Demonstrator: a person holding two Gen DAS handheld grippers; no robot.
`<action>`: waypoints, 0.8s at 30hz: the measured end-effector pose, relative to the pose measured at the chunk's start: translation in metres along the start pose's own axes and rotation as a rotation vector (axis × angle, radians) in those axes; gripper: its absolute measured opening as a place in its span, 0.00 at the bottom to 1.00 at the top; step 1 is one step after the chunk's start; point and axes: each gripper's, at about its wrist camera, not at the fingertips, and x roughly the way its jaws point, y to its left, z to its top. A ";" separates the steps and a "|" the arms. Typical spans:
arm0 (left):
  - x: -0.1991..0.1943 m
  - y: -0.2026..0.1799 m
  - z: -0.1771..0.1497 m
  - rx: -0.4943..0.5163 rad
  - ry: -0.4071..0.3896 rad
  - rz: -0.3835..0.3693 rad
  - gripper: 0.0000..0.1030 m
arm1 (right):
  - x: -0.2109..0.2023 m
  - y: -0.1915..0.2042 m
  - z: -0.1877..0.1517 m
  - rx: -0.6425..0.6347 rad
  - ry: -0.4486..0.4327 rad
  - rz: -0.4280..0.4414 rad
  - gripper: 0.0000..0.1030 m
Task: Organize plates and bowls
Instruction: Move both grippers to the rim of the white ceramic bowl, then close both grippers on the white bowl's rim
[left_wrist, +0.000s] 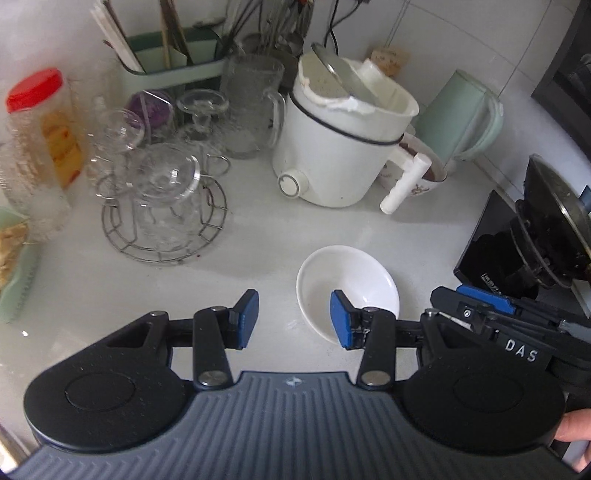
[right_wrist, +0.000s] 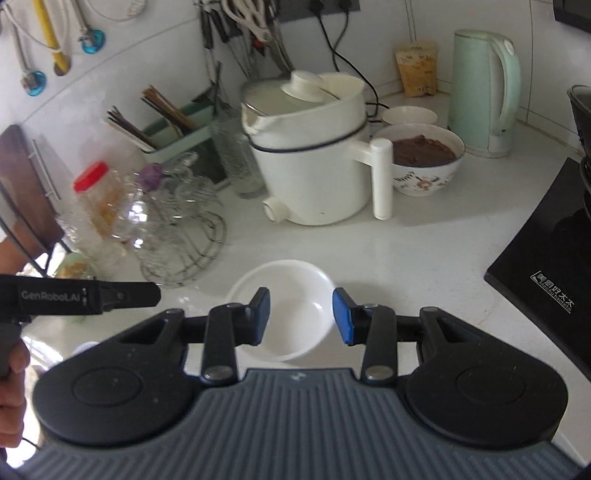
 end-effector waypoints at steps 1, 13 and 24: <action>0.007 -0.001 0.000 -0.002 0.012 0.002 0.47 | 0.004 -0.004 -0.001 0.001 0.006 -0.003 0.40; 0.082 0.003 0.001 -0.043 0.146 0.030 0.47 | 0.046 -0.040 -0.001 0.078 0.089 0.021 0.40; 0.106 0.010 0.006 -0.139 0.165 -0.023 0.45 | 0.085 -0.040 0.000 0.050 0.184 0.080 0.33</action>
